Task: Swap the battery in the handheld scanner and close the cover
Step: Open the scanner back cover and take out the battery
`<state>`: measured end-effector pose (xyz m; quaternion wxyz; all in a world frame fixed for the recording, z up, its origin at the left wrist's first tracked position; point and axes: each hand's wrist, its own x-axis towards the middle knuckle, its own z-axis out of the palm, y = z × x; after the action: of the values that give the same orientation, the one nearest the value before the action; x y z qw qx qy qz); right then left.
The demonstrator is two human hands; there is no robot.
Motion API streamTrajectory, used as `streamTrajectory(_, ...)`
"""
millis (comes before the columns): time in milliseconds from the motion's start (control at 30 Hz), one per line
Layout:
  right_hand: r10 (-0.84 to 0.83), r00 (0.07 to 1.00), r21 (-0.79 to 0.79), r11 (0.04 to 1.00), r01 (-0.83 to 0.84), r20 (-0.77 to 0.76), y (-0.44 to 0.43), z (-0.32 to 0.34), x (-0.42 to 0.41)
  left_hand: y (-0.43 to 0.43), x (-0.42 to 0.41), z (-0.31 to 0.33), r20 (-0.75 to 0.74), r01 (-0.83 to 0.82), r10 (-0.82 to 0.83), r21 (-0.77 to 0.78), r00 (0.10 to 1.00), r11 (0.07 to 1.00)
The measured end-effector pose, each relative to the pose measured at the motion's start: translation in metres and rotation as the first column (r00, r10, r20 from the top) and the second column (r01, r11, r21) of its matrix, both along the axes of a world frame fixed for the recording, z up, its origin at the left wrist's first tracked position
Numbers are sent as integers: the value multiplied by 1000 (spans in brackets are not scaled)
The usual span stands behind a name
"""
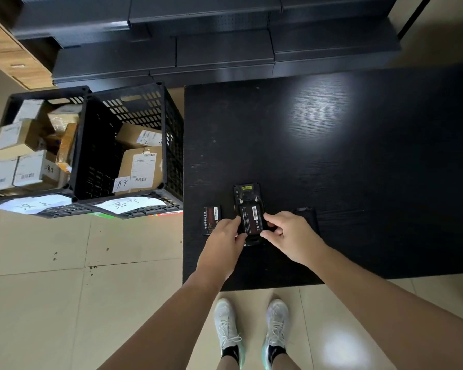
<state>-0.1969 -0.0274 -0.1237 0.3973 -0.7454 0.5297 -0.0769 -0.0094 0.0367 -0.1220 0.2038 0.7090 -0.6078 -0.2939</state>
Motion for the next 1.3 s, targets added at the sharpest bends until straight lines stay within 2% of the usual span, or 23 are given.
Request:
streamTrajectory(100, 88, 994, -84, 992, -94, -65, 3, -2, -1, 4, -1, -4, 75, 70, -65, -59, 995, 996)
streamTrajectory(200, 87, 993, -119, 988, -96, -79, 7, -3, 1, 9, -4, -10, 157, 91, -71, -127, 985, 988)
streamTrajectory(667, 42, 998, -258, 965, -51, -42, 21, -8, 5, 14, -16, -19, 142, -54, 82, -189, 987, 981)
streamTrajectory(833, -45, 997, -226, 972, 60, 70, 28, -13, 10, 14, -22, -18, 139, -97, 131, -223, 982, 970)
streamTrajectory(1000, -165, 968, -93, 978, 185, 188, 35, -13, 16, 15, -28, -20, 29, -211, 217, -147, 976, 966)
streamTrajectory(1133, -230, 954, -63, 967, 246, 194, 38, -12, 20, 17, -37, -12, -43, -306, 303, -100, 952, 947)
streamTrajectory(1200, -273, 941, -35, 958, 285, 198, 40, -13, 22, 15, -43, -3, -107, -396, 390, -52, 915, 917)
streamTrajectory(1300, -342, 915, 20, 938, 346, 212, 40, -12, 27, 6, -48, 7, -176, -537, 546, 100, 819, 838)
